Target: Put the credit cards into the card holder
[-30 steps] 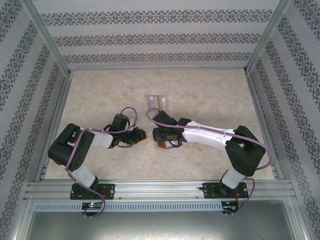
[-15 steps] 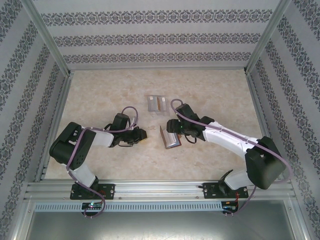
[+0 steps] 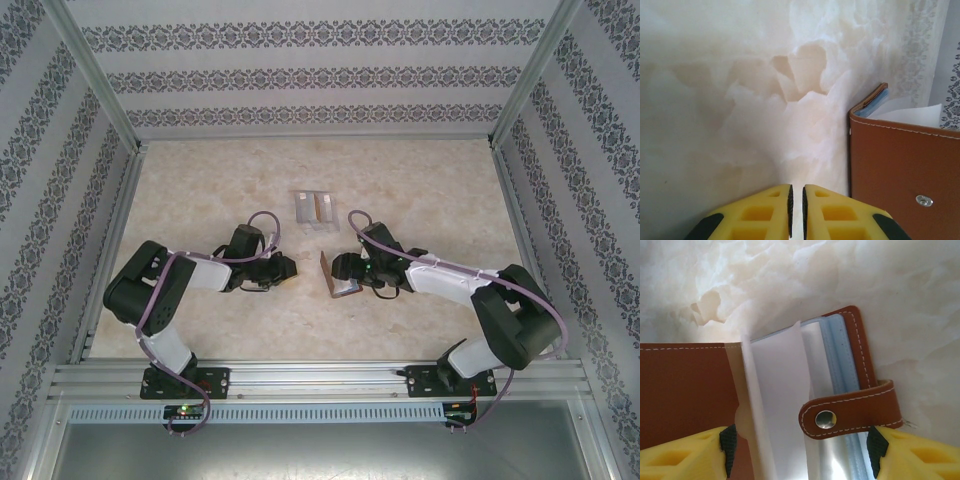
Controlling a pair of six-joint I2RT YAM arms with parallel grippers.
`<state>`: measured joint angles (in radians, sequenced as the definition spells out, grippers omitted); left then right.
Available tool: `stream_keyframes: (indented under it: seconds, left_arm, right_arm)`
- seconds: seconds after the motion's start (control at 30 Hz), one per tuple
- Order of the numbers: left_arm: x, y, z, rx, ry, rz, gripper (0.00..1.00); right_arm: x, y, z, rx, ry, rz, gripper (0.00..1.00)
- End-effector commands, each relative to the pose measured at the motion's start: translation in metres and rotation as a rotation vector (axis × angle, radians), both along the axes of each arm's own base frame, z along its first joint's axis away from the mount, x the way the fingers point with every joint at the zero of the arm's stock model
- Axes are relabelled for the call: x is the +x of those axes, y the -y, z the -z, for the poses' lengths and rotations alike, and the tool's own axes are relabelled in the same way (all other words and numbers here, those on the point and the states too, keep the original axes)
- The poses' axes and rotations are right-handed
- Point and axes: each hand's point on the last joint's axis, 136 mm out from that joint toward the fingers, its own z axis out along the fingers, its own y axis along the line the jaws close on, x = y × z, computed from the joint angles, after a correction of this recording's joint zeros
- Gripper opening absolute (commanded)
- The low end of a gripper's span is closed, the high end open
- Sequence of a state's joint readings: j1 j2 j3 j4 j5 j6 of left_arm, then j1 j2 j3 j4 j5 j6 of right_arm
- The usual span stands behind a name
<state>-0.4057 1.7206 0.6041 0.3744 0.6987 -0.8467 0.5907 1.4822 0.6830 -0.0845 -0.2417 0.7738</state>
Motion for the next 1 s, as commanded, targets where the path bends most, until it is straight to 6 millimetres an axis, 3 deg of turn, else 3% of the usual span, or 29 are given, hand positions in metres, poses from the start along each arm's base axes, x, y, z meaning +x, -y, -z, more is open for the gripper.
stream_keyframes:
  seconds: [0.0, 0.23, 0.53, 0.97]
  left_arm:
    - [0.001, 0.01, 0.007, 0.021, -0.003, 0.015, 0.16]
    - [0.002, 0.012, 0.007, 0.021, -0.004, 0.01, 0.16]
    - [0.003, 0.013, 0.007, 0.021, -0.005, 0.009, 0.16]
    - [0.002, 0.018, 0.009, 0.029, -0.009, 0.018, 0.15]
  right_arm:
    - [0.0, -0.009, 0.001, 0.092, -0.021, 0.011, 0.71]
    - [-0.003, -0.009, 0.003, 0.112, -0.04, 0.022, 0.69]
    - [-0.019, 0.007, 0.013, 0.073, -0.05, 0.051, 0.71]
    - [-0.015, -0.008, -0.001, 0.161, -0.009, 0.037, 0.7]
